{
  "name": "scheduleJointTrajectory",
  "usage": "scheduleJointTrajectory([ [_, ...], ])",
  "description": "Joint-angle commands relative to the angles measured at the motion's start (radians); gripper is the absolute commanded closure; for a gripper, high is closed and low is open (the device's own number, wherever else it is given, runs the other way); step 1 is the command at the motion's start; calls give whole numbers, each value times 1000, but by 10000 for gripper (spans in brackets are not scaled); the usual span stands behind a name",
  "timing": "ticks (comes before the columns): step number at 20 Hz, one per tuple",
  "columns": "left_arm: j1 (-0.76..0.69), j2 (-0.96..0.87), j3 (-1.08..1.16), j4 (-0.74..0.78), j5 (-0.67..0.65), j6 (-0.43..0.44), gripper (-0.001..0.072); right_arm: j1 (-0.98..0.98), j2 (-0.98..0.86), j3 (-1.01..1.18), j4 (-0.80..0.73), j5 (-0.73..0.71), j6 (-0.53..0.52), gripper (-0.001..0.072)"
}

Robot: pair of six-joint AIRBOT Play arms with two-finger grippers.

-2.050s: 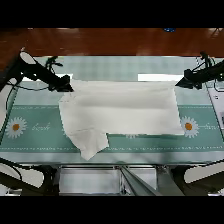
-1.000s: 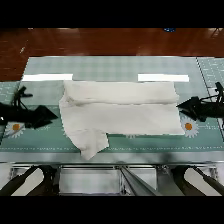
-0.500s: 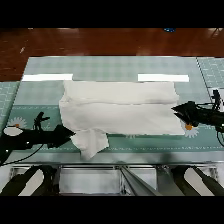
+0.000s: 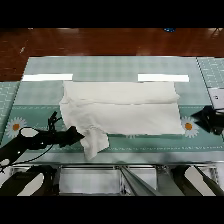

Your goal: Fold the shirts.

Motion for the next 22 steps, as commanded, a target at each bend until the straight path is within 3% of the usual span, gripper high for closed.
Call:
scheduleJointTrajectory([
  [1,-20,-6,4,40,24,12,688,-33,-3,-110,-166,69,53,305],
  [5,-21,-6,4,5,23,13,688,-13,-96,-173,-97,50,-5,304],
  [11,-21,-6,4,5,23,12,688,-8,-214,-172,219,-102,-117,305],
  [14,-20,-6,4,4,23,12,688,-8,-259,-172,305,-141,-166,305],
  [15,-20,-6,8,5,23,12,688,-8,-261,-171,306,-144,-175,336],
  [17,-20,-6,38,5,22,12,688,-8,-261,-166,318,-113,-246,635],
  [18,-18,-6,69,5,10,12,688,-8,-261,-156,352,-74,-319,692],
  [22,40,-5,257,6,-45,13,688,5,-260,-46,379,13,-341,692],
])
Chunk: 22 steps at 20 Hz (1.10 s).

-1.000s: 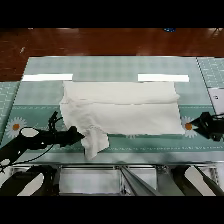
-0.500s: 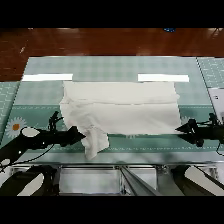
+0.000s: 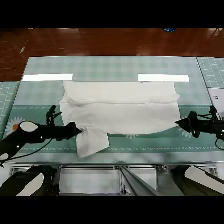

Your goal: Fold the shirts.

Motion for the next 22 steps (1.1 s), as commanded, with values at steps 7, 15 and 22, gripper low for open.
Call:
scheduleJointTrajectory([
  [7,91,-260,528,-41,-81,-2,688,294,-133,414,-49,-84,103,692],
  [15,97,-686,1006,-40,-163,-103,688,371,-428,794,-41,-63,202,692],
  [22,103,-837,1070,-35,-234,-85,208,409,-554,857,-45,-129,177,296],
])
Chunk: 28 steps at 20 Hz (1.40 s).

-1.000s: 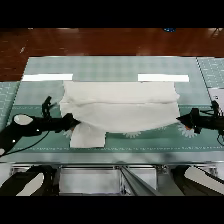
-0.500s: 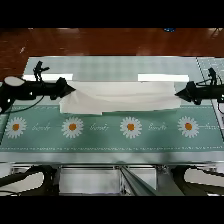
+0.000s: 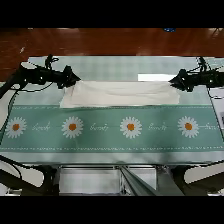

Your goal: Fold the shirts.

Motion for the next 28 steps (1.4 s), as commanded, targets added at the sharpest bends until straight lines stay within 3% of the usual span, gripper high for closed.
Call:
scheduleJointTrajectory([
  [1,33,-49,37,15,-72,19,202,0,-35,29,-4,-29,-20,295],
  [5,199,-6,199,227,-360,-104,204,-122,11,151,-74,188,-14,296],
  [7,273,97,214,351,-394,-106,204,-200,60,175,-189,287,1,296],
  [9,309,239,181,470,-322,-105,204,-263,111,141,-291,296,33,296],
  [12,265,527,-57,496,-22,-104,204,-299,161,-20,-286,160,63,296],
  [14,166,703,-274,486,138,-82,204,-277,148,-121,-205,82,58,296],
  [16,47,809,-450,483,209,-79,204,-235,95,-148,-119,58,27,296],
  [20,-131,816,-571,483,224,-79,204,-162,-25,-110,-11,60,37,296],
  [25,-209,744,-570,422,311,-79,204,-45,-105,-49,-5,61,44,297],
  [26,-210,733,-570,391,317,-79,204,-24,-106,-32,-4,64,38,353],
  [27,-210,723,-570,364,317,-79,206,-12,-104,-3,7,90,18,535],
  [28,-210,716,-568,351,317,-79,293,-9,-94,32,24,128,-22,692],
])
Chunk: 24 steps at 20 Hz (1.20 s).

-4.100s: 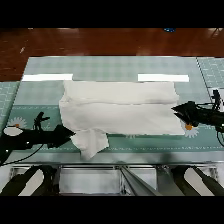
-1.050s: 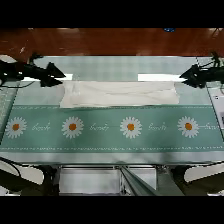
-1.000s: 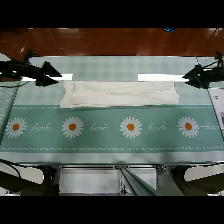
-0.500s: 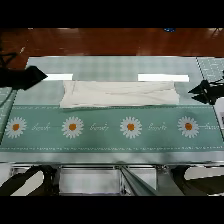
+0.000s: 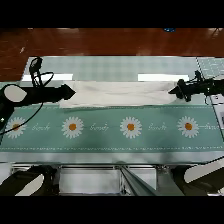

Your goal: Fold the shirts.

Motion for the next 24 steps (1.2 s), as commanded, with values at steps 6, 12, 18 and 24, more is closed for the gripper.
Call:
scheduleJointTrajectory([
  [6,-81,-52,42,-78,85,3,689,35,304,55,-116,113,-75,692],
  [12,-346,-380,328,-104,88,-1,689,35,787,-203,-115,107,-92,692],
  [18,-612,-794,750,-276,-69,0,689,35,1085,-323,-84,206,-55,692],
  [24,-774,-1023,972,-369,-169,-63,690,35,1156,-323,-66,212,-41,692],
])
